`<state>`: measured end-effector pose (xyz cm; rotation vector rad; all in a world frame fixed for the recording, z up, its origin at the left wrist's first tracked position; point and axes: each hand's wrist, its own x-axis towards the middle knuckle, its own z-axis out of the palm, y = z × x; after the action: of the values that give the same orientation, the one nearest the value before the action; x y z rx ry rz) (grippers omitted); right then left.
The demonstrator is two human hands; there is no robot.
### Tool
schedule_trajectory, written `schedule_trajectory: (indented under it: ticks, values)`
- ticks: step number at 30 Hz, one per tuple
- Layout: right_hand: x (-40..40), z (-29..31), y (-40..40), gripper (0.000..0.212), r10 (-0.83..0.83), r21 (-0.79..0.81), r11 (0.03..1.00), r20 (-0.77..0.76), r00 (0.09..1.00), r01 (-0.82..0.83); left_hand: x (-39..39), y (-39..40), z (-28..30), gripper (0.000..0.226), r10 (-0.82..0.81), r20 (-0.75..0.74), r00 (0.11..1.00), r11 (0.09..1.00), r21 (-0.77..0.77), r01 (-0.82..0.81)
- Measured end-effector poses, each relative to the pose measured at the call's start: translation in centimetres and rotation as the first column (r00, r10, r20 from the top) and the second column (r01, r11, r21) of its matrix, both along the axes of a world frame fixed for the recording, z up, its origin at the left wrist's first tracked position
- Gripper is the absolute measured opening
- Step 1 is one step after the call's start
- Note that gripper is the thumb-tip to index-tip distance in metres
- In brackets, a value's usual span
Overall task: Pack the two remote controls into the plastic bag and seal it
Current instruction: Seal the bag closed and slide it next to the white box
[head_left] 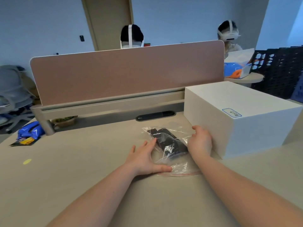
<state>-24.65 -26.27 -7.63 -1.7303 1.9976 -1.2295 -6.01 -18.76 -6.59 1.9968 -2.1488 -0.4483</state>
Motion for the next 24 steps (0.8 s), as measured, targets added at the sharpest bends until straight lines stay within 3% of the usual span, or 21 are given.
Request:
schedule_trajectory:
  ticks: [11, 14, 24]
  values:
    - [0.2, 1.0, -2.4, 0.036, -0.013, -0.038, 0.999, -0.105, 0.994, 0.009, -0.6, -6.5, 0.3, 0.125, -0.019, -0.012, 1.000, 1.000, -0.005, 0.019]
    - [-0.7, 0.5, -1.8, 0.035, 0.049, -0.016, 0.998, -0.237, 0.970, -0.055, -0.6, -6.0, 0.1, 0.122, -0.003, -0.023, 1.000, 1.000, -0.018, 0.003]
    - [-2.6, 0.5, 0.9, 0.041, 0.208, 0.130, 0.977, -0.438, 0.874, -0.167, -1.1, -1.1, -0.2, 0.105, 0.040, 0.013, 0.999, 0.992, -0.116, -0.038]
